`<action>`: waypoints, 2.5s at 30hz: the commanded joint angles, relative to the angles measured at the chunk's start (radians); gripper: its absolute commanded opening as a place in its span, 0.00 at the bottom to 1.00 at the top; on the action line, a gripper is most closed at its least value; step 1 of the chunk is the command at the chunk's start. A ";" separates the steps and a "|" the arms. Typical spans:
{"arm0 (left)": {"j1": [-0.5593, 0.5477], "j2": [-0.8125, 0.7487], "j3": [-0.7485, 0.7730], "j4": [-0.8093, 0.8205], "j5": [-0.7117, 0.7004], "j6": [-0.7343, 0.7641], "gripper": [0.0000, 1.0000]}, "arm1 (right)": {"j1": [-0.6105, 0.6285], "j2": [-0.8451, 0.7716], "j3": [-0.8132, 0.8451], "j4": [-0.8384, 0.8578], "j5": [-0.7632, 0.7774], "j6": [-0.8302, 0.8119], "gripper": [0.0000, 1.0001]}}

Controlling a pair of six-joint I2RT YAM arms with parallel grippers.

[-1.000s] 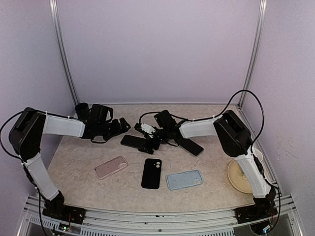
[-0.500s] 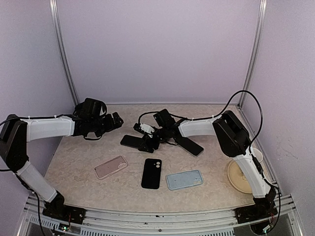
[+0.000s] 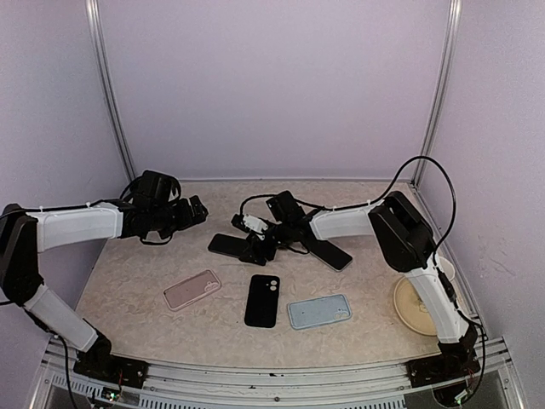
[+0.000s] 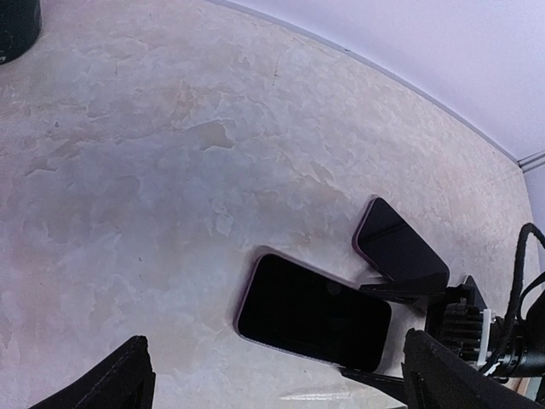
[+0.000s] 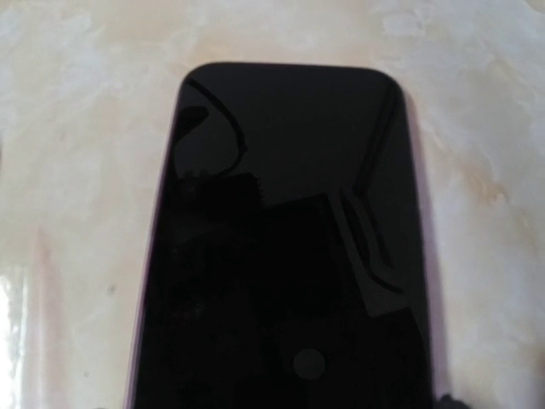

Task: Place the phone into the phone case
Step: Pick up the phone at the center of the board, then pass from the right arm to the left

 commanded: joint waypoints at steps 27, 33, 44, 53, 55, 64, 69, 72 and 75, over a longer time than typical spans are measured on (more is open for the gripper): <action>0.059 0.122 -0.116 0.247 0.183 0.003 0.99 | 0.025 -0.246 -0.259 0.268 0.076 0.011 0.00; 0.069 0.166 -0.120 0.302 0.243 -0.002 0.99 | 0.031 -0.314 -0.323 0.323 0.084 0.003 0.00; 0.070 0.152 -0.160 0.470 0.461 -0.008 0.99 | 0.047 -0.411 -0.412 0.377 0.067 -0.030 0.00; 0.052 0.113 -0.178 0.549 0.613 -0.029 0.99 | 0.063 -0.462 -0.466 0.391 0.047 -0.064 0.00; 0.043 0.102 -0.180 0.557 0.642 -0.037 0.97 | 0.067 -0.471 -0.473 0.380 0.036 -0.084 0.00; 0.022 0.054 -0.169 0.572 0.767 -0.071 0.88 | 0.073 -0.519 -0.532 0.414 -0.002 -0.126 0.00; 0.016 0.044 -0.165 0.555 0.804 -0.071 0.80 | 0.077 -0.531 -0.542 0.422 0.009 -0.142 0.00; 0.014 0.038 -0.166 0.556 0.819 -0.076 0.75 | 0.077 -0.539 -0.553 0.440 0.011 -0.145 0.00; 0.013 0.034 -0.168 0.562 0.834 -0.081 0.69 | 0.078 -0.542 -0.560 0.450 0.008 -0.149 0.00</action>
